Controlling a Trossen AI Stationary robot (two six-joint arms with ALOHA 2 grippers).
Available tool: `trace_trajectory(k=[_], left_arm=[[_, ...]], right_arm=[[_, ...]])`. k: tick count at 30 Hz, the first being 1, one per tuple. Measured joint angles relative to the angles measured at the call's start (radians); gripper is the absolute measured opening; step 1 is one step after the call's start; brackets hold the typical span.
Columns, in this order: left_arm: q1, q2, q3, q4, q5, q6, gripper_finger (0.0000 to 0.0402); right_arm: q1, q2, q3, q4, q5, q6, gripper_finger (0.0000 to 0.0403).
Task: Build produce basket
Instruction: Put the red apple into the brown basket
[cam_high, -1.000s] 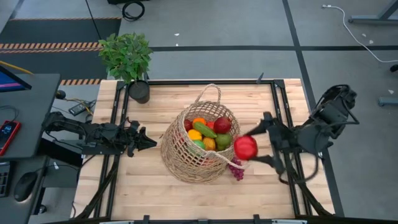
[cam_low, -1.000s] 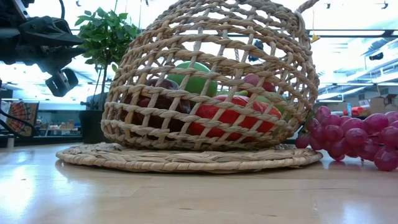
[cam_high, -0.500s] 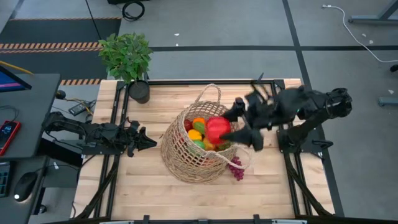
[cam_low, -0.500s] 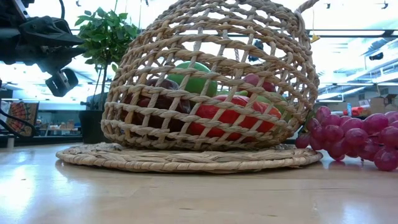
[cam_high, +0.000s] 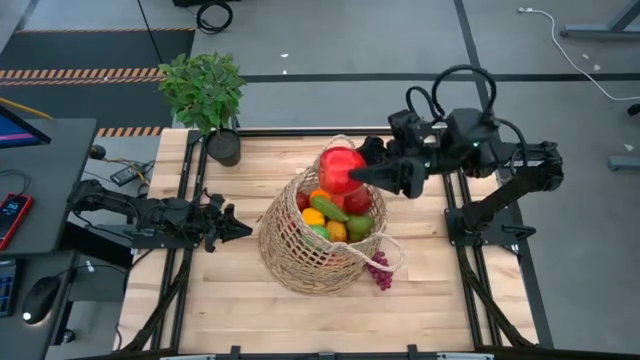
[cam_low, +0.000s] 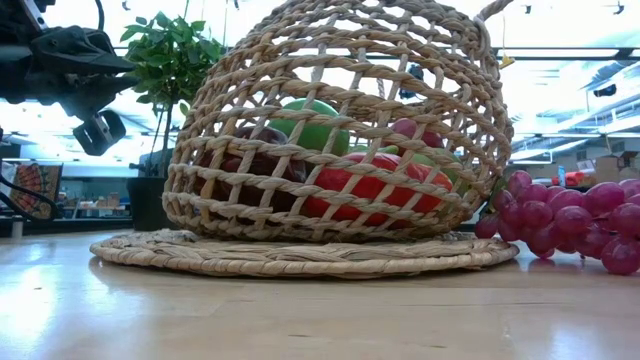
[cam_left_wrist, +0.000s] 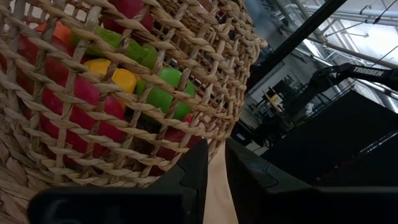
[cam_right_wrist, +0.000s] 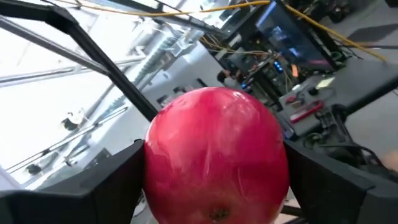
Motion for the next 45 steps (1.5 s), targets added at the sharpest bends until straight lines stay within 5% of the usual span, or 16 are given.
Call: trace_trajectory(k=[24, 45], left_arm=[[0.0, 0.0, 0.0, 0.001, 0.0, 0.0, 0.0056], [0.0, 0.0, 0.0, 0.001, 0.0, 0.0, 0.0062]], right_arm=[[-0.226, 0.016, 0.0, -0.092, -0.318, -0.013, 0.036], [-0.319, 0.202, 0.0, -0.68, -0.356, -0.102, 0.036]])
